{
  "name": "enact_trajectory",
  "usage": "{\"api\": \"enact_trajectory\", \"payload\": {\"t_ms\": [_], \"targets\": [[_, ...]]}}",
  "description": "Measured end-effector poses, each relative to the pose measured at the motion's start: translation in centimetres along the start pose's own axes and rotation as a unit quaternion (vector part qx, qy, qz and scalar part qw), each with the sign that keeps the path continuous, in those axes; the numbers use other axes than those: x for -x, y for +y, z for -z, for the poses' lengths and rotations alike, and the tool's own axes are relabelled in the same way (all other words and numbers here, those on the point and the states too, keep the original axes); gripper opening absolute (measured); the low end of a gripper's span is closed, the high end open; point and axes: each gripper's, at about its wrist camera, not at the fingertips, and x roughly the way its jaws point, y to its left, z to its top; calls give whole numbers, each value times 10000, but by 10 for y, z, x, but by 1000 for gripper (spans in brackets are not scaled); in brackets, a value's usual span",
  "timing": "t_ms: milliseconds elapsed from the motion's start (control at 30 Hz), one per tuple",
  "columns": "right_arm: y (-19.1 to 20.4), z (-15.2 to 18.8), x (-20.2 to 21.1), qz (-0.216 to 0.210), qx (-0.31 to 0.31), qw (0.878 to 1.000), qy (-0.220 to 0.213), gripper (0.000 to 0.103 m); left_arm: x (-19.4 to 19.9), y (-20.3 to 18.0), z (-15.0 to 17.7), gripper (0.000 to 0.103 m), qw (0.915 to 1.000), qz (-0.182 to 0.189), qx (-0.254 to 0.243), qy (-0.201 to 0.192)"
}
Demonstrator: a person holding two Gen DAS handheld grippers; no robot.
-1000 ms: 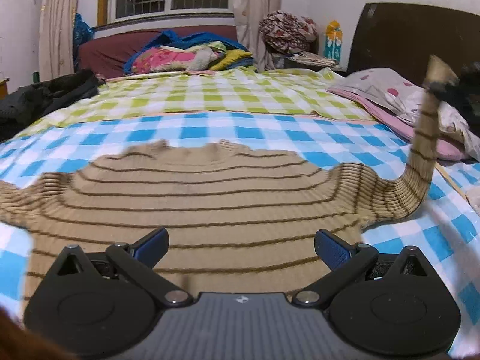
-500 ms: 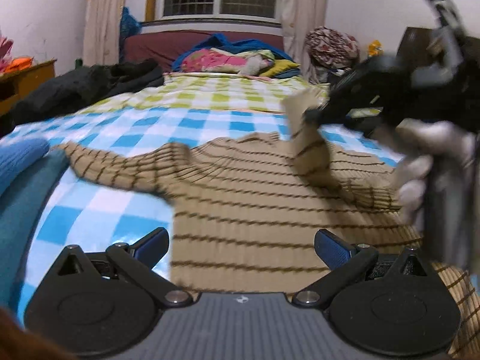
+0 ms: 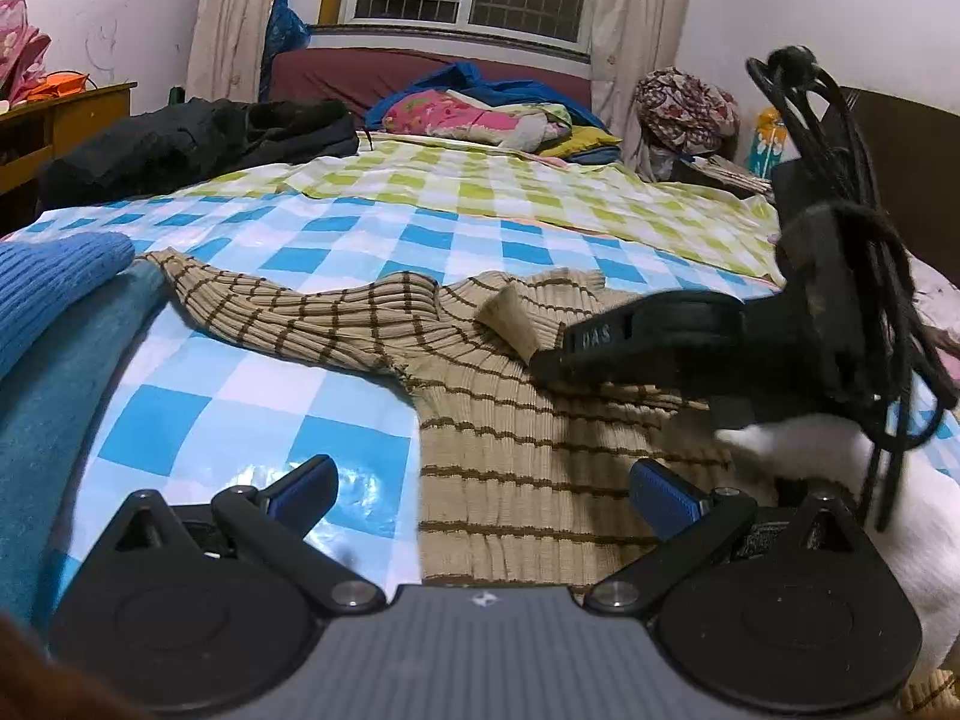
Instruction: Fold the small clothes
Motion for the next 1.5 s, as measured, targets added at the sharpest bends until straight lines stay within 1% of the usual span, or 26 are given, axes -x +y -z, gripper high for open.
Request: {"api": "enact_trajectory", "payload": {"t_ms": [33,100,233,300,367,467,533,600,667,767,900,1000,1100,1167,1267,1300,1333,1367,1400,1433,1467,1500], "targets": [[1,0,1,-55,48,10000,46,11,0,0,0,103,10000,2,-4,-17],[2,2,10,-96,116,9999,-12,11,1,0,0,103,10000,5,-4,-35],[-9,3,35,10,2,9996,-298,11,1,0,0,103,10000,-29,-7,-51],[-23,6,47,268,-115,9987,-416,11,0,1,1,103,10000,-49,1,-54],[-41,8,55,664,-211,9962,-531,11,0,2,0,103,9999,-94,-10,-84],[-70,9,59,1143,-504,9910,-484,11,-1,5,-2,103,9998,-167,3,-127],[-81,12,58,1358,-527,9887,-351,11,0,9,-4,103,9995,-247,15,-186],[-81,14,59,1348,-472,9893,-296,11,0,14,-6,103,9990,-349,34,-262],[-73,13,61,1368,-330,9896,-312,11,0,22,-9,103,9982,-492,99,-324],[-63,13,64,1152,-295,9921,-401,11,-3,37,-15,103,9960,-766,207,-411],[-52,18,65,871,-302,9949,-400,12,-14,63,-31,103,9914,-1098,543,-455],[-44,23,70,703,-309,9961,-434,13,-29,76,-44,103,9895,-1170,690,-499],[-42,27,77,531,-371,9968,-465,13,-52,85,-57,103,9863,-1384,765,-468],[-42,29,81,434,-455,9968,-496,13,-70,91,-65,100,9841,-1499,860,-415],[-44,31,85,316,-534,9966,-541,13,-91,106,-73,90,9769,-1720,1224,-329],[-45,31,85,277,-556,9965,-552,13,-94,110,-74,80,9751,-1730,1361,-286],[-46,31,86,234,-582,9965,-560,13,-100,116,-74,67,9725,-1714,1561,-213],[-47,32,86,198,-604,9964,-568,13,-105,122,-74,60,9700,-1690,1742,-139],[-48,32,86,169,-626,9962,-578,13,-110,128,-73,48,9665,-1668,1952,-62],[-49,33,87,133,-652,9960,-592,13,-113,133,-72,42,9626,-1689,2119,-73],[-50,33,87,106,-676,9958,-607,13,-114,135,-72,38,9610,-1704,2175,-149],[-51,33,89,87,-702,9955,-629,13,-115,137,-73,25,9596,-1720,2223,-159]]}}
